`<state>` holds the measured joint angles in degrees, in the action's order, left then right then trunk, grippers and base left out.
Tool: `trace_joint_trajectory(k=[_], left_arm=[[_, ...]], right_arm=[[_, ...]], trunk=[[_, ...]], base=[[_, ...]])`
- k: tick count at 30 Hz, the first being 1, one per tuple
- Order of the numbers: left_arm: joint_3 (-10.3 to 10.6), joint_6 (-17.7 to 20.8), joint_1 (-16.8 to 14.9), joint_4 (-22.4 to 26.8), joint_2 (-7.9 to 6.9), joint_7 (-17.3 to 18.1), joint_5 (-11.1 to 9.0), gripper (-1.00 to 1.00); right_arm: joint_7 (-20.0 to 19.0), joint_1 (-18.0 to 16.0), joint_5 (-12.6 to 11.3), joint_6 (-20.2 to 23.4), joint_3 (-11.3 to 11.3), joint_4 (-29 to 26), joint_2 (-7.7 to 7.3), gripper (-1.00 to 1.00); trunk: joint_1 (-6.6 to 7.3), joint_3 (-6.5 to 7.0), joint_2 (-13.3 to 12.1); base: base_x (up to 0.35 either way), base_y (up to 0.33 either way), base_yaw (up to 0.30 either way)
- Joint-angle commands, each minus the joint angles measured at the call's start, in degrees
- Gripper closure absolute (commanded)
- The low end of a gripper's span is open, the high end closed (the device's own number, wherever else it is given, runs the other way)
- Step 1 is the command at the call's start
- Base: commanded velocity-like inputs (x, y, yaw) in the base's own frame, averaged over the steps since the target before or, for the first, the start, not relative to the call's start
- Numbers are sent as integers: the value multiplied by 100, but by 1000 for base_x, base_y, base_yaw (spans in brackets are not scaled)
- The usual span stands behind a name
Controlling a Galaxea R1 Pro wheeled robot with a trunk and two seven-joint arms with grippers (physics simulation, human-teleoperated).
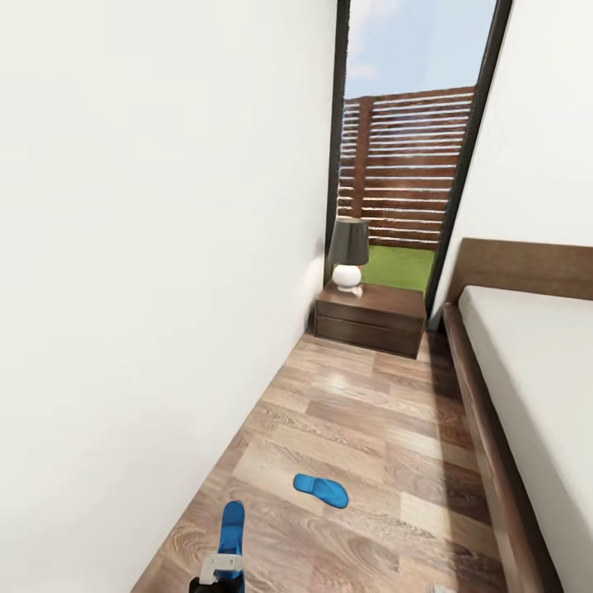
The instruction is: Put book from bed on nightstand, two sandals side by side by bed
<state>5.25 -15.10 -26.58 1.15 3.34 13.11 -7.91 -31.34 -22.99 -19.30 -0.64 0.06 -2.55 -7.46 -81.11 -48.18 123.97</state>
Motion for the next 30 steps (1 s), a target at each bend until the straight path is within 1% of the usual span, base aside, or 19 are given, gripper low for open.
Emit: trace_joint_trajectory(k=[1,4,7,16,19,23,30], left_arm=[[46,-19,-5,-7,0,17,-61,100],[46,-19,-5,-7,0,17,-63,100],[46,-19,-5,-8,0,17,-67,100],[46,-19,-5,-8,0,17,-68,100],[46,-19,-5,-5,0,17,-68,100],[46,-19,-5,-4,0,17,-69,100],[46,-19,-5,-7,0,17,-64,100]], right_arm=[[-22,-4,-21,-7,3,7,-1,-100],[-22,-4,-21,-7,3,7,-1,-100],[-22,-4,-21,-7,3,8,-1,-100],[-22,-4,-21,-7,3,6,-1,-100],[-22,-4,-21,-7,3,8,-1,-100],[-22,-4,-21,-7,3,6,-1,-100],[-22,-4,-21,-7,3,7,-1,-100]], trunk=[[-2,-5,2],[-2,-7,2],[-2,-14,2],[-2,-54,2],[-2,-60,2],[-2,-62,2],[-2,-62,2]], base=[[321,0,0],[311,0,-25],[161,0,-104],[16,0,-186],[37,0,-78],[223,0,-20],[306,0,-2]])
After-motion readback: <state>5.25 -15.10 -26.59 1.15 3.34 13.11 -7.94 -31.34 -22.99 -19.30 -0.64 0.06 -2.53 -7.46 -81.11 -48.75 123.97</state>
